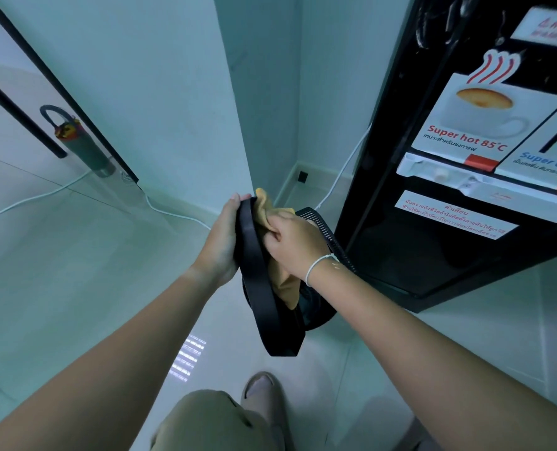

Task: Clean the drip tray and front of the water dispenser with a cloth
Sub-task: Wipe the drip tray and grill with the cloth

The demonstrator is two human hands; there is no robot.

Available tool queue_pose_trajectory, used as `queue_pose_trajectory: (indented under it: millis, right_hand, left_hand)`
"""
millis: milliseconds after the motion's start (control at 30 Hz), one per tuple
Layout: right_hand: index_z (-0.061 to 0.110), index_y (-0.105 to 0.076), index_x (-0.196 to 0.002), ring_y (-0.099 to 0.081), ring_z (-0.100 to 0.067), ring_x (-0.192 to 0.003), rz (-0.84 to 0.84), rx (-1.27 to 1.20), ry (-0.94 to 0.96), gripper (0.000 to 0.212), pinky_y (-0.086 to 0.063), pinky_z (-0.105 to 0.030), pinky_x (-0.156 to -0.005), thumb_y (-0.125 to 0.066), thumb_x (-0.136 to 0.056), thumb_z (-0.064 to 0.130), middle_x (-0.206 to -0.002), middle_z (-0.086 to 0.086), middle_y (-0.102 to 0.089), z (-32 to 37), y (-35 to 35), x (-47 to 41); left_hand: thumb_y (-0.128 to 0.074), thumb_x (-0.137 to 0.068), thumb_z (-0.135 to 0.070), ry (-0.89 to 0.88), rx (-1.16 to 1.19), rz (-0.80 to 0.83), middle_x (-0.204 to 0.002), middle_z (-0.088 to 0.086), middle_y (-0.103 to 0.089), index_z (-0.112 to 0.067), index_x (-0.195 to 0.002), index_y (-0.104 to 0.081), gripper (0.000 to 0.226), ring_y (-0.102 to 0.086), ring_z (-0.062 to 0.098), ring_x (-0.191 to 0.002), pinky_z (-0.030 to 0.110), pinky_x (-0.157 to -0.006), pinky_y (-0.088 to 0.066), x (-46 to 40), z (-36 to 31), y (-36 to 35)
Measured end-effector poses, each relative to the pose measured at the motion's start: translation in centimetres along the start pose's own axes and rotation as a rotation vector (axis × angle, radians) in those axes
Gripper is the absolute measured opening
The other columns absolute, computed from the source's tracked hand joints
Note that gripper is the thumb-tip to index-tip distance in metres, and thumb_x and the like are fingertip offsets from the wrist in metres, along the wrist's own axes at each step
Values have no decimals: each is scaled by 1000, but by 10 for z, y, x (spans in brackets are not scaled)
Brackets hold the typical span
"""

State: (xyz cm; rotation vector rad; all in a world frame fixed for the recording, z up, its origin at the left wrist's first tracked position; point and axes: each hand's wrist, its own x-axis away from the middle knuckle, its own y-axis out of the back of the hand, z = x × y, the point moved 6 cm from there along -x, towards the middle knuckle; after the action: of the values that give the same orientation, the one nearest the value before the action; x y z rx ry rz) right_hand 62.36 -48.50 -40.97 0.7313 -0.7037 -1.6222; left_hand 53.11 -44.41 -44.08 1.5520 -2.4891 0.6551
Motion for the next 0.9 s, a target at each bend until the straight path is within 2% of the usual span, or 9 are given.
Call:
queue_pose_trajectory:
  millis: [67, 167, 333, 433, 533, 633, 733, 800, 900]
  right_hand:
    - [13, -45, -74, -55, -34, -84, -52, -50, -19, 7, -35, -33, -72, -49, -79, 11, -89, -12, -61, -1, 2, 2]
    - [4, -54, -78, -53, -33, -77, -136, -132, -77, 7, -40, -38, -72, -50, -79, 10, -80, -13, -58, -7, 4, 8]
    - [20, -25, -57, -38, -22, -64, -129, -128, -101, 36, -26, -30, -66, -51, -79, 9, -53, 8, -29, -15, 6, 12]
    - [25, -16, -52, -35, -22, -64, -94, -81, -100, 46, -24, -28, -70, -51, -80, 10, -53, 7, -28, -13, 7, 9]
    - [25, -17, -52, -35, -21, -63, -79, -66, -110, 46, -24, -29, -70, -50, -80, 11, -52, 7, -29, -12, 4, 8]
    - [21, -30, -53, -34, -17, -62, -47, -54, -81, 35, -29, -31, -72, -50, -79, 10, -54, 9, -29, -16, -3, 20]
    - [19, -51, -72, -37, -16, -65, 65, 31, -65, 11, -35, -37, -86, -49, -79, 11, -58, 10, -29, -30, -19, 37]
    - [22, -52, -74, -43, -20, -67, 143, 50, -76, 13, -33, -39, -94, -48, -80, 11, -59, 13, -28, -37, -32, 51]
    - [21, -65, -97, -56, -22, -84, 236, 94, -134, 25, -23, -35, -102, -46, -84, 14, -69, 9, -42, -45, -50, 71]
  left_hand:
    - [-31, -98, -47, -2, -3, -3, -102, 4, -67, -22, -102, -62, 41, -63, 13, -101, 25, -91, -49, -2, -2, -1]
    - [-34, -96, -47, -2, -12, -13, -109, 8, -65, -22, -107, -61, 38, -60, 19, -106, 33, -100, -44, -3, -5, -2]
    - [-38, -94, -48, 1, 13, -17, -94, -1, -69, -27, -98, -63, 33, -64, 13, -90, 29, -88, -48, -5, -5, 4]
    - [-40, -93, -49, 22, 12, -34, -102, 5, -64, -25, -99, -61, 33, -60, 18, -97, 34, -97, -43, -5, -4, 8]
    - [-42, -90, -52, 13, 43, -69, -90, 1, -69, -25, -88, -66, 36, -65, 14, -86, 29, -86, -49, -7, -6, 13]
    - [-43, -89, -52, -15, 112, -98, -71, -6, -69, -27, -68, -71, 43, -67, 9, -68, 20, -67, -54, -10, -14, 15]
    - [-47, -87, -50, -69, 126, -141, -63, -9, -65, -30, -60, -72, 42, -64, 7, -58, 20, -60, -54, -13, -27, 18]
    - [-51, -83, -49, -97, 142, -158, -63, -8, -65, -31, -62, -72, 34, -63, 8, -57, 20, -58, -54, -14, -38, 20]
    - [-58, -72, -49, -112, 136, -184, -67, -7, -65, -30, -71, -71, 24, -63, 9, -59, 22, -59, -54, -17, -49, 22]
